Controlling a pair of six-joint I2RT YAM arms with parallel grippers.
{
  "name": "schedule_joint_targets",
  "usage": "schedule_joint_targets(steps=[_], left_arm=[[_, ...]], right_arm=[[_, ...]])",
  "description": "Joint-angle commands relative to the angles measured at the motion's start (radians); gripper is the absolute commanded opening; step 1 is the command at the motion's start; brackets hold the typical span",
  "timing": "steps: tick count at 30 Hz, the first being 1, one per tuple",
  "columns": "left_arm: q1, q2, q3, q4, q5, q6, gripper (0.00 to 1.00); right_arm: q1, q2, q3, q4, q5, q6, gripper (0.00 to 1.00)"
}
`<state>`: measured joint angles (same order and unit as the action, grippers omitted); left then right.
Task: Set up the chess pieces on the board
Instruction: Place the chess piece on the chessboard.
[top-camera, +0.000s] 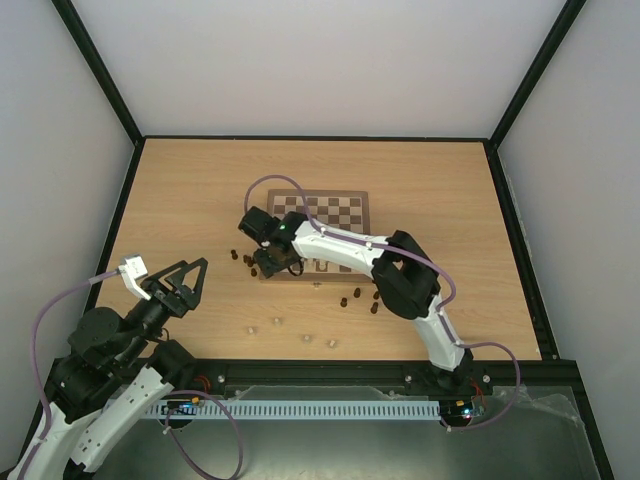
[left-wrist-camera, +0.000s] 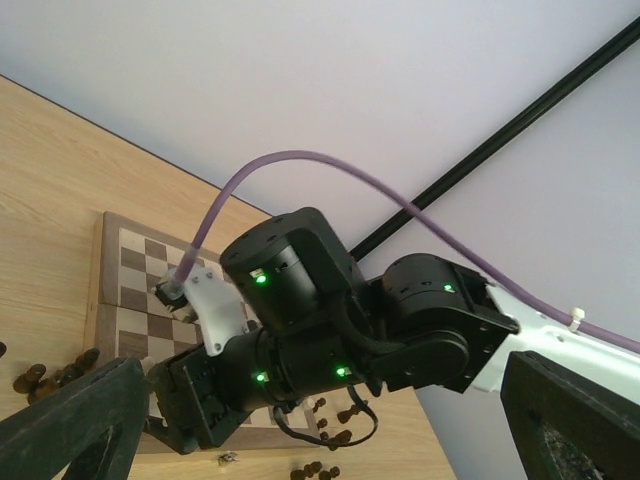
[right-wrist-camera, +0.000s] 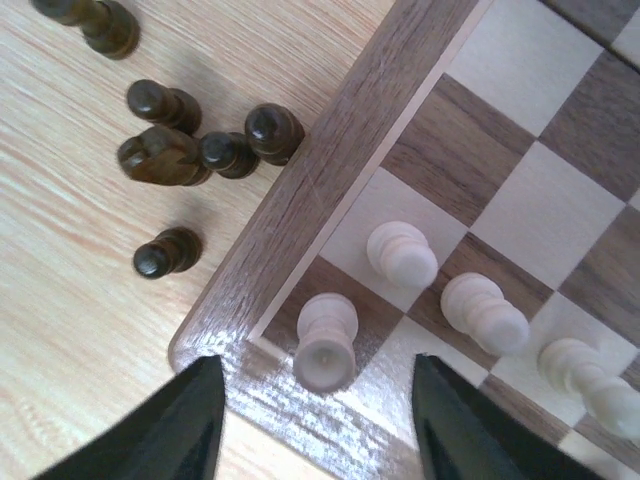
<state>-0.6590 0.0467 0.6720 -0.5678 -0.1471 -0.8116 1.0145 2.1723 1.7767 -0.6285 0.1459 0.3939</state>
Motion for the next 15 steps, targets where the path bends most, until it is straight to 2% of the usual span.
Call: schedule_joint_targets(steps=[1,3,7,13,15], left_arm=[[-0.002,0.007,-0.013,0.022,-0.002,0.008,1.00],[-0.002,0.015,-0.007,0.016,0.000,0.010,1.00],[-0.002,0.036,0.003,0.012,-0.005,0.023,1.00],[-0.002,0.088,0.013,0.011,-0.013,0.035,1.00],[-0.002,0.111,0.017,0.017,-0.011,0.038,0.99]], right_arm=[[0.020,-0.109,-0.022,-0.029,0.003,0.006,0.60],[0.027,-0.148,-0.043,-0.015,0.005,0.006,0.73],[0.038,-0.232,-0.090,0.019,-0.011,0.002,0.86],[0.040,-0.420,-0.226,0.100,-0.043,-0.005,0.99],[0.041,-0.483,-0.273,0.122,-0.055,-0.003,0.98]])
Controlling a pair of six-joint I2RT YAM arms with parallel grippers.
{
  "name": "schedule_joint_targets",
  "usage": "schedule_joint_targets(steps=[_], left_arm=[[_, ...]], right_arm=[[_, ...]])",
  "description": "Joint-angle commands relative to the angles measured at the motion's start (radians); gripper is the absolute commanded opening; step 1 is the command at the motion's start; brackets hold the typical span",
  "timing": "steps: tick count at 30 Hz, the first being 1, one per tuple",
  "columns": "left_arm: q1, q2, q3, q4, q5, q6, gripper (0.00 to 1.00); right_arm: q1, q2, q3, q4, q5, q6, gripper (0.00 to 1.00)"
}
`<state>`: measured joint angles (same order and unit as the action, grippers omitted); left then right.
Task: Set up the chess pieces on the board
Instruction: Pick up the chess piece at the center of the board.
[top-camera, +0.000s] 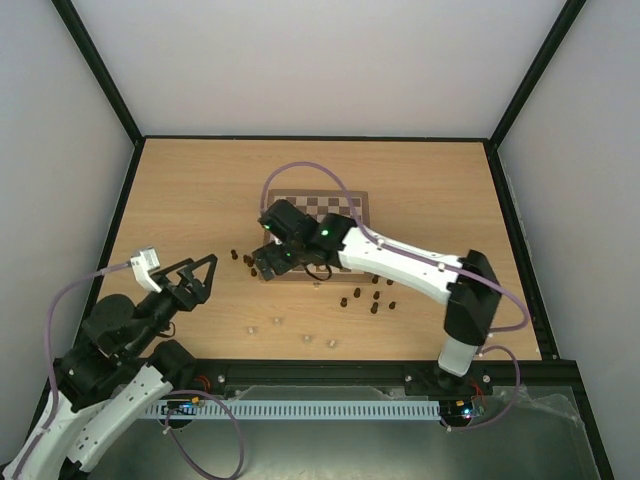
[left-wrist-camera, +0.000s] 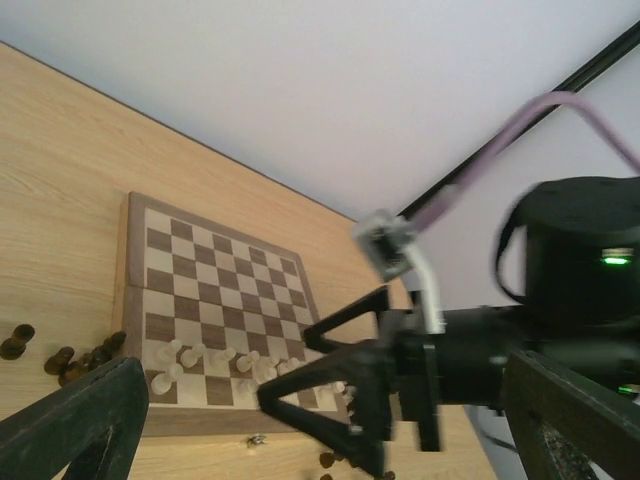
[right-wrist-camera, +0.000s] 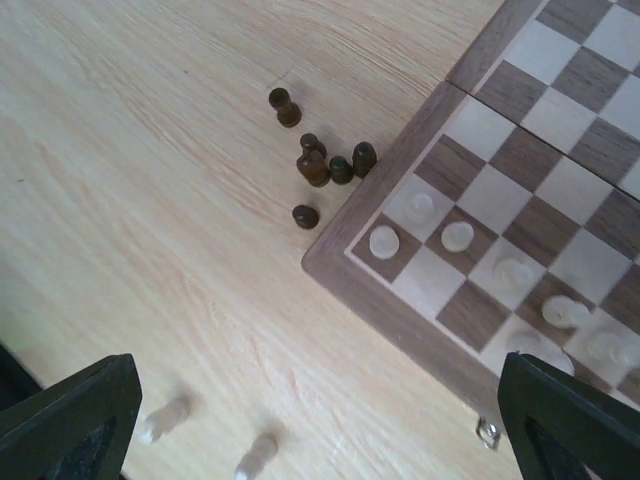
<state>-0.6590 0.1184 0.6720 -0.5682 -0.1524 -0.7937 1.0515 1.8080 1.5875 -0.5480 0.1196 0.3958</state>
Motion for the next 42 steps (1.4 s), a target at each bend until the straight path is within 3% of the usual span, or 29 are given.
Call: schedule_joint_targets(steps=[1,22,33,42], left_arm=[[-0.002,0.049,0.018,0.019,-0.004,0.022,1.00],[-0.003,0.401,0.042,0.045,0.125,0.115,1.00],[-0.004,0.385,-0.069,0.088,0.242,0.016,0.99],[-0.004,0.429,-0.129,0.167,0.264,0.006,1.00]], right_arm=[[0.003,-0.152,-0.109,0.051,-0.029,-0.004,0.99],[0.004,-0.665,-0.538,-0.006,0.036,0.108,0.99],[0.002,-0.845,-0.756,-0.036,0.022,0.246,0.99],[0.003,-0.876,-0.821,-0.013,0.122,0.327,0.99]])
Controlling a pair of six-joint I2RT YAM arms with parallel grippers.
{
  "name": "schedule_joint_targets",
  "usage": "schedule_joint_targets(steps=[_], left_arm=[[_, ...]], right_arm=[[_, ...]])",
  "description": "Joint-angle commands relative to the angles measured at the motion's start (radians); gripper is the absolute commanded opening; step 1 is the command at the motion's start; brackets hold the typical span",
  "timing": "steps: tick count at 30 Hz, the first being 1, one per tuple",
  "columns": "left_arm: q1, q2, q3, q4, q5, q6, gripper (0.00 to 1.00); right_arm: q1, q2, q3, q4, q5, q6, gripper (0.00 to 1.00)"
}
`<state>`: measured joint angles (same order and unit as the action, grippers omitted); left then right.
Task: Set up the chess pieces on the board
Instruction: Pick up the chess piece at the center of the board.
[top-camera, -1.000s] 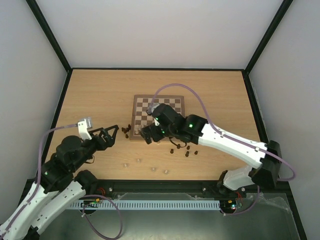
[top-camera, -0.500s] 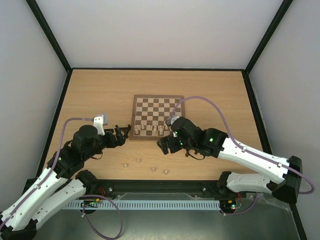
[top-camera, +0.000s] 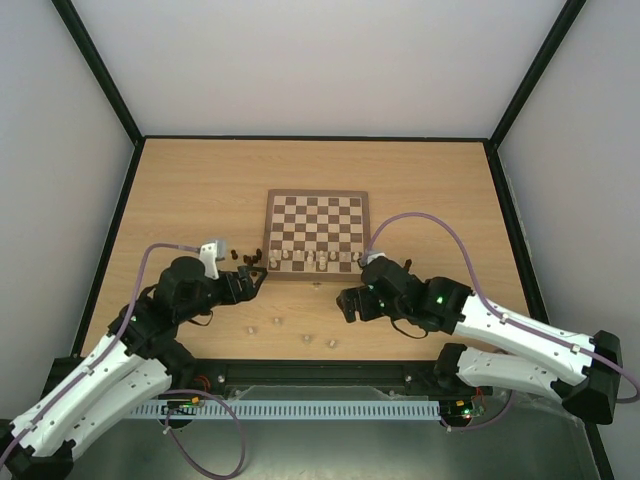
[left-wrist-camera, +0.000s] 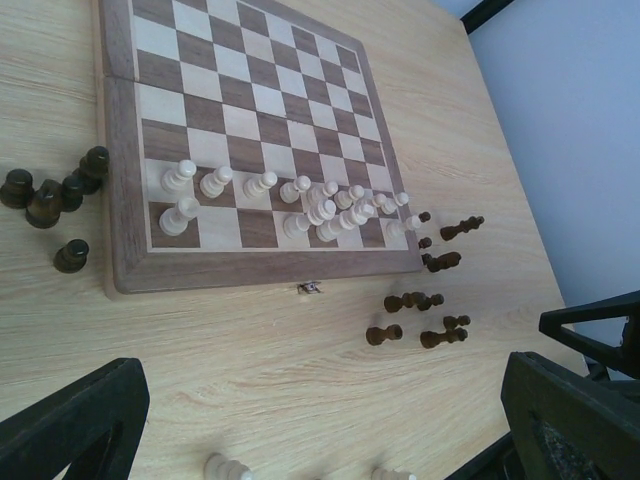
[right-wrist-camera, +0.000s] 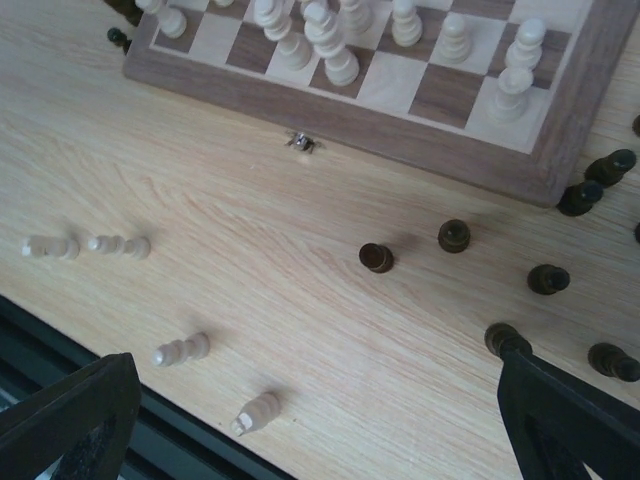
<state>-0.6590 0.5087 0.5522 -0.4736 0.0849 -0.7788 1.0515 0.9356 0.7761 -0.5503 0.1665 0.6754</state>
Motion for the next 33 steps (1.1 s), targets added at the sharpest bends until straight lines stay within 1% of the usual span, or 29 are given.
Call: schedule_joint_targets(steps=[1,6,8,11,12,13,14,17,20,25,27,29,33], left_arm=[[-0.004,0.057,-0.011,0.084,0.026,-0.004,1.00],[-0.005,0.157,0.000,0.142,0.009,0.028,1.00],[-0.005,0.200,0.015,0.151,0.001,0.042,0.99],[-0.005,0.271,0.056,0.128,-0.049,0.075,0.99],[-0.005,0.286,0.066,0.121,-0.061,0.087,1.00],[-0.005,0.293,0.071,0.116,-0.069,0.096,0.99],[-0.005,0.294,0.070,0.114,-0.072,0.100,0.99],[-0.006,0.267,0.036,0.118,-0.092,0.096,1.00],[-0.007,0.241,0.013,0.107,-0.100,0.086,0.99],[-0.012,0.224,0.030,0.061,-0.095,0.060,0.99],[-0.013,0.210,0.035,0.052,-0.092,0.057,0.99],[-0.013,0.185,0.034,0.053,-0.090,0.050,0.99],[-0.013,0.158,0.052,0.039,-0.088,0.048,1.00]], right_arm=[[0.003,0.009,-0.008,-0.010,0.083,0.048,0.99],[0.003,0.074,0.000,-0.002,0.078,0.019,0.99],[0.004,0.084,0.000,0.013,0.071,0.008,0.93],[0.004,0.088,0.002,0.038,0.051,-0.011,0.83],[0.002,0.092,0.009,0.040,0.040,-0.013,0.77],[0.004,0.098,0.018,0.040,0.024,-0.014,0.69],[0.002,0.104,0.029,0.041,0.005,-0.013,0.63],[0.017,0.131,0.032,0.056,-0.051,-0.004,0.58],[0.076,0.189,0.036,0.058,-0.040,0.033,0.55],[0.212,0.305,0.070,0.030,0.036,0.120,0.54],[0.254,0.340,0.087,-0.001,0.081,0.159,0.53],[0.286,0.381,0.104,-0.037,0.116,0.201,0.47],[0.349,0.443,0.136,-0.130,0.181,0.291,0.47]])
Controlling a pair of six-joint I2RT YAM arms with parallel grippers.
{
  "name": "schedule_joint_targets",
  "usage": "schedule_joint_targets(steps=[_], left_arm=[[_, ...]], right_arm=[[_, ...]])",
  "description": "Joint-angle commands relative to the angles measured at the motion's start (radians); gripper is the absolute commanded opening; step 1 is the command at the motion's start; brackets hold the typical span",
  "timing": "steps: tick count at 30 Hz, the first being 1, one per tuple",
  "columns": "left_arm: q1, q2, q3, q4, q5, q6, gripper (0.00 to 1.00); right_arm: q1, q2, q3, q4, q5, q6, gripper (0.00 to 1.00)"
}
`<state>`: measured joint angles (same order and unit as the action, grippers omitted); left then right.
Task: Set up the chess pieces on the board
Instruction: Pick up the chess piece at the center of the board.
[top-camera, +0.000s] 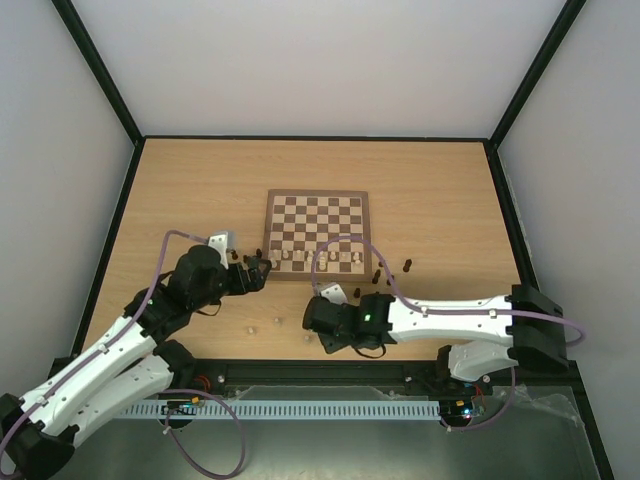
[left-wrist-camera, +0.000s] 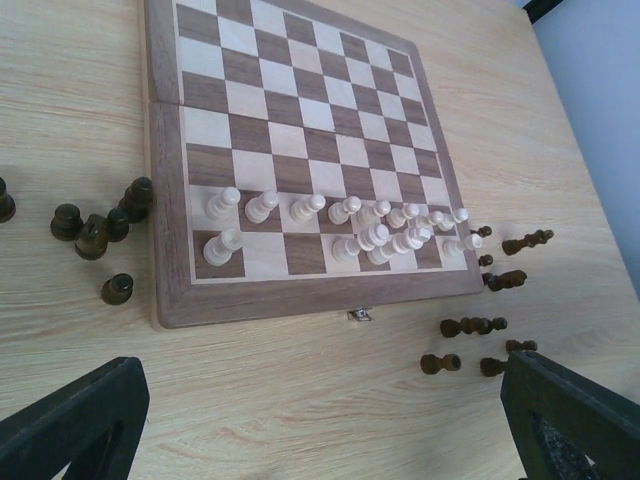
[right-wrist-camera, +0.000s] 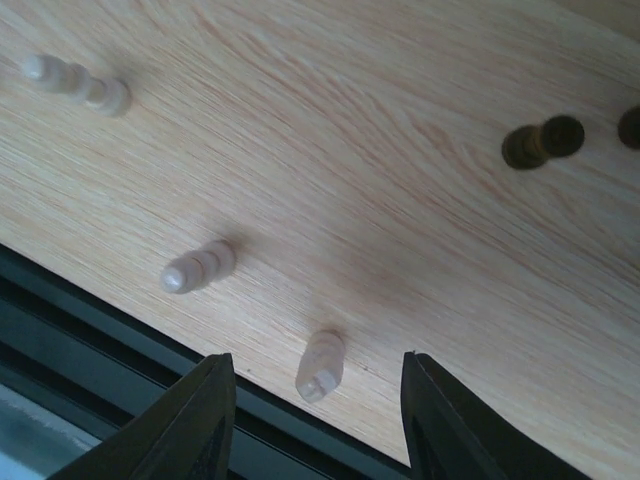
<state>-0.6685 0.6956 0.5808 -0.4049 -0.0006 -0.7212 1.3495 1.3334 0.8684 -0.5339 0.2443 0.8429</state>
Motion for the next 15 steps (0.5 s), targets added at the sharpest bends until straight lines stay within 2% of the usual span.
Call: schedule_joint_targets(steps=[1,4,7,9,15], left_arm=[[-0.003,-0.033,0.028,-0.034,-0.001,-0.009,0.99],[-0.003,-0.055,0.033,-0.047,-0.006,-0.012,1.00],[-0.004,-0.068,0.034,-0.057,-0.012,-0.014,1.00],[-0.004,-0.068,0.037,-0.066,-0.015,-0.013,0.99],[-0.003,-0.067,0.048,-0.073,-0.022,-0.013,0.99]], right_arm=[[0.067,0.055,0.050,-0.165,0.112,0.141,0.46],[0.106,0.057,0.057,-0.201,0.139,0.188,0.47],[0.120,0.012,0.061,-0.228,0.192,0.232,0.60],[0.122,-0.053,0.057,-0.227,0.223,0.248,0.63],[0.120,-0.158,0.052,-0.237,0.272,0.246,0.66]])
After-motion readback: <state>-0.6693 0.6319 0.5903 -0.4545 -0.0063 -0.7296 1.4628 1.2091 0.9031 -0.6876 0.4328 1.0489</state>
